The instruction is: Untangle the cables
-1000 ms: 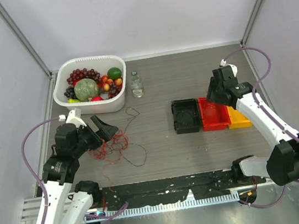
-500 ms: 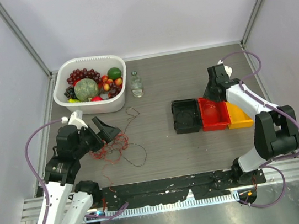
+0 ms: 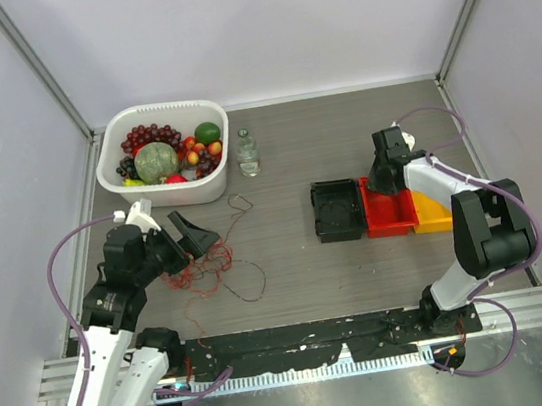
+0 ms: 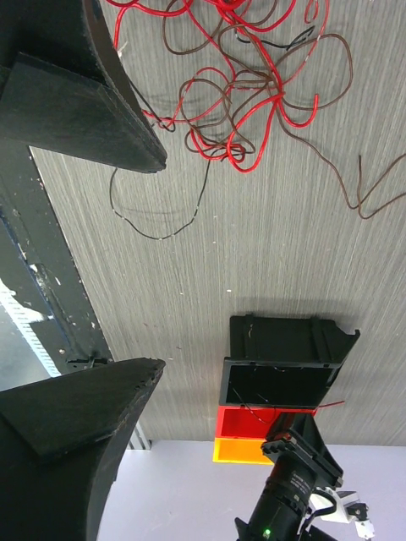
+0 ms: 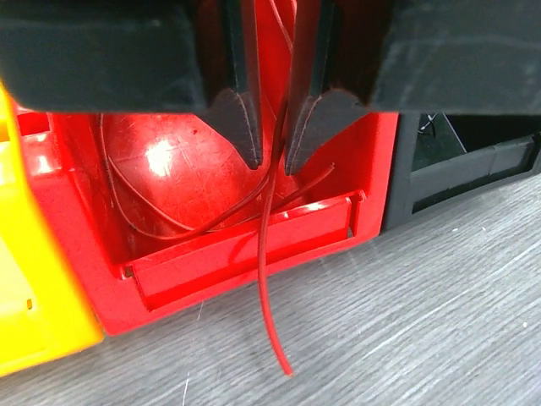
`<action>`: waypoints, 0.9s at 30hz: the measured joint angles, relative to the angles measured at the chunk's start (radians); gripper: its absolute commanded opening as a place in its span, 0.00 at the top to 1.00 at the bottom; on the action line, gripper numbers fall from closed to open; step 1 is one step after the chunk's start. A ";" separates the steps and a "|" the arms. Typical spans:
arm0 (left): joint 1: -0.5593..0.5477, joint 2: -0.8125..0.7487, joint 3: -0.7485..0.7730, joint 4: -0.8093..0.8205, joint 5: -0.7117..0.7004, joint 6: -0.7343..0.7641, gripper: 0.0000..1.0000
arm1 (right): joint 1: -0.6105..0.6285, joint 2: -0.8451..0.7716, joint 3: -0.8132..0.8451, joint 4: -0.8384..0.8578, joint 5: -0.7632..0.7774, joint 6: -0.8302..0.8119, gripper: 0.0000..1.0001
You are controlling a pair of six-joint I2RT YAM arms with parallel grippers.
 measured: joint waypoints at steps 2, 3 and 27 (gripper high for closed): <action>0.000 0.000 0.000 0.000 0.000 0.000 0.05 | 0.000 0.000 -0.013 0.010 0.000 0.004 0.91; 0.000 -0.001 0.000 0.000 0.000 0.000 0.05 | 0.000 0.000 -0.016 0.013 0.000 0.005 0.92; 0.000 0.061 -0.054 0.075 0.034 -0.004 0.05 | 0.015 -0.190 -0.100 -0.215 0.059 0.257 0.99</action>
